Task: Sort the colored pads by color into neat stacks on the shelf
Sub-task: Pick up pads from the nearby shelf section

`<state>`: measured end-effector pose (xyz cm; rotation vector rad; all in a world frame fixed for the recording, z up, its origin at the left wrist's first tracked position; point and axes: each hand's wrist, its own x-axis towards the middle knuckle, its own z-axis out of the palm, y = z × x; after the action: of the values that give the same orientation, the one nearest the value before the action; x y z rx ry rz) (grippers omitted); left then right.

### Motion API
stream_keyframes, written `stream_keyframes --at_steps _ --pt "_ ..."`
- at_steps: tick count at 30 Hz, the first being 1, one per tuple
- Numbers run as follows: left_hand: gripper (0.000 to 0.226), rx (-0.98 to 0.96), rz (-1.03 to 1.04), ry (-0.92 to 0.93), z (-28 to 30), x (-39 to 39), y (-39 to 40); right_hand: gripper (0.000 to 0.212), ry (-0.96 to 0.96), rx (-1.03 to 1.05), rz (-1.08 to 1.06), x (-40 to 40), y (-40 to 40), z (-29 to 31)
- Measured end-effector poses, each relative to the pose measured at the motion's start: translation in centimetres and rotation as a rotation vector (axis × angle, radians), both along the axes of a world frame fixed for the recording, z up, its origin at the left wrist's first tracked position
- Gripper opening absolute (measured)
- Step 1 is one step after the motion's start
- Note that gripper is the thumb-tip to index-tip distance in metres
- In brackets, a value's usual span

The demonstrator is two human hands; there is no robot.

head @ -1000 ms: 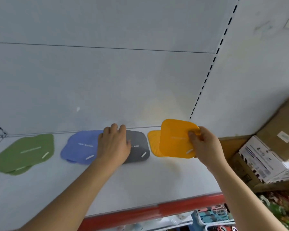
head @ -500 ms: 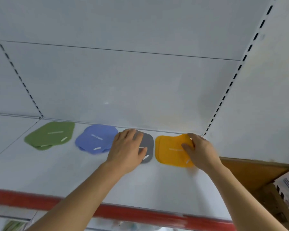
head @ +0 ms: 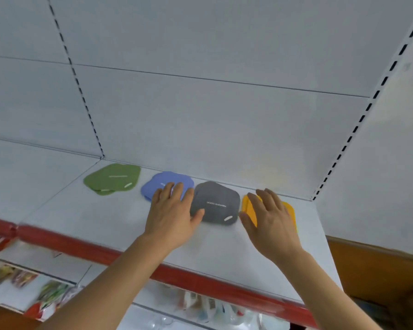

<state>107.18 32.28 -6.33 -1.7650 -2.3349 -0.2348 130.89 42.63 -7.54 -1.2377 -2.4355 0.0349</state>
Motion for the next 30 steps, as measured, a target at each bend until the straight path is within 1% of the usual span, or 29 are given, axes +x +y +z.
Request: stream_keyframes --at_steps 5,11,15,17,20,22,28,30 --pt "0.079 -0.004 0.080 0.016 0.5 -5.4 -5.2 0.066 -0.090 0.027 0.071 -6.6 -5.3 0.7" --pt "0.083 0.016 0.198 0.024 1.0 -14.1 -14.3 0.076 -0.160 0.010 0.094 -16.6 -12.7 1.1" --pt "0.082 0.000 0.260 -0.005 0.8 -20.1 -20.2 0.083 -0.199 -0.049 0.085 -23.1 -17.3 0.4" --pt "0.078 -0.018 0.287 -0.029 0.5 -23.9 -24.1 0.084 -0.224 -0.043 0.131 -27.3 -20.3 0.1" --pt "0.075 0.009 0.323 -0.029 0.7 -28.9 -28.5 0.082 -0.236 -0.036 0.214 -33.4 -23.8 0.5" --pt "0.075 0.002 0.359 -0.044 1.1 -32.2 -30.4 0.079 -0.223 -0.026 0.259 -37.5 -25.3 0.8" --pt "0.071 0.034 0.461 -0.065 0.2 -42.7 -34.7 0.081 -0.251 0.007 0.389 -50.1 -27.3 0.5" --pt "0.071 0.029 0.505 -0.049 0.1 -46.7 -36.0 0.082 -0.234 0.002 0.428 -55.0 -27.7 0.3"
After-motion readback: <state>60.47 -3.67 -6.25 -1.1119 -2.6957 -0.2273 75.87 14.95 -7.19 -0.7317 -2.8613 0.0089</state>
